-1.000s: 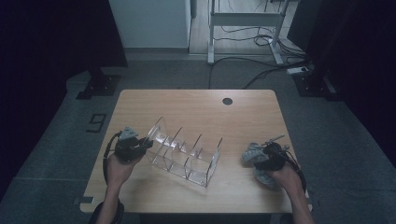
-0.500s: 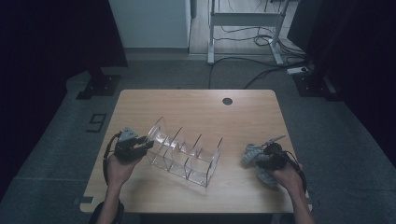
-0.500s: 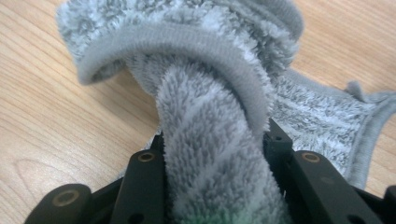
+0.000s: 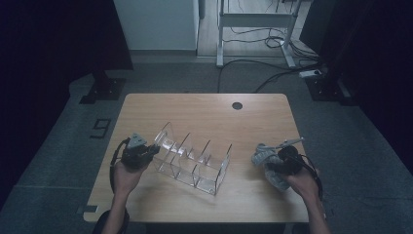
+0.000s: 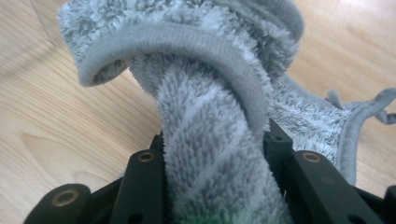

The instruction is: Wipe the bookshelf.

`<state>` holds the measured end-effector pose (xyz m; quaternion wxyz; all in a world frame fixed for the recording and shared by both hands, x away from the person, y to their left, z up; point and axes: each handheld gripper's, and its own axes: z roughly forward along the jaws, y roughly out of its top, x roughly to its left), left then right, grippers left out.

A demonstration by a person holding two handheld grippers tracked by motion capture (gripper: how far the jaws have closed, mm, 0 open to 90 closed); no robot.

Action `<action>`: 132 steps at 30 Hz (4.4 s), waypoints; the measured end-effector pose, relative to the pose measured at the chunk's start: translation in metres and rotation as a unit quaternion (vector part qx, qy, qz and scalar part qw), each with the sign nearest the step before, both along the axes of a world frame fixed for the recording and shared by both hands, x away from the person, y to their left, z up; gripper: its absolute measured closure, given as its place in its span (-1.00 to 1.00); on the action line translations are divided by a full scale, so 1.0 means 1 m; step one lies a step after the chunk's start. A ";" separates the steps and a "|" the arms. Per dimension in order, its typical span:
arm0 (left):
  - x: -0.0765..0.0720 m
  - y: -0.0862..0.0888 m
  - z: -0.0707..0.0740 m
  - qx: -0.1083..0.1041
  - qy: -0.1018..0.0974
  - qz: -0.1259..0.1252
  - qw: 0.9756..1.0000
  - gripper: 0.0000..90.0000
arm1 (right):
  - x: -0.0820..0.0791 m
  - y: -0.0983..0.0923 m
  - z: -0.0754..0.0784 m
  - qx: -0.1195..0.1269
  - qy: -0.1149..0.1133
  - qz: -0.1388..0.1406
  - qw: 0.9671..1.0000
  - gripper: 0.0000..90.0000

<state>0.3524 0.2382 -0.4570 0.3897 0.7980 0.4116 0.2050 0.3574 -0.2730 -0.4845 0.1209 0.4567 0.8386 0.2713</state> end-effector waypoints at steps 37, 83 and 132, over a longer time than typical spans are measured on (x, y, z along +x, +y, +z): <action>0.003 -0.011 0.000 0.006 -0.003 -0.001 1.000 0.84 | -0.003 0.089 0.039 0.016 -0.078 0.116 0.990 0.34; 0.001 -0.024 0.000 0.039 -0.009 0.038 0.998 0.87 | -0.068 0.123 0.046 0.008 -0.066 0.225 0.972 0.36; 0.002 -0.014 0.002 0.018 0.017 0.015 1.000 0.89 | -0.081 0.146 0.011 -0.001 0.007 0.275 0.961 0.38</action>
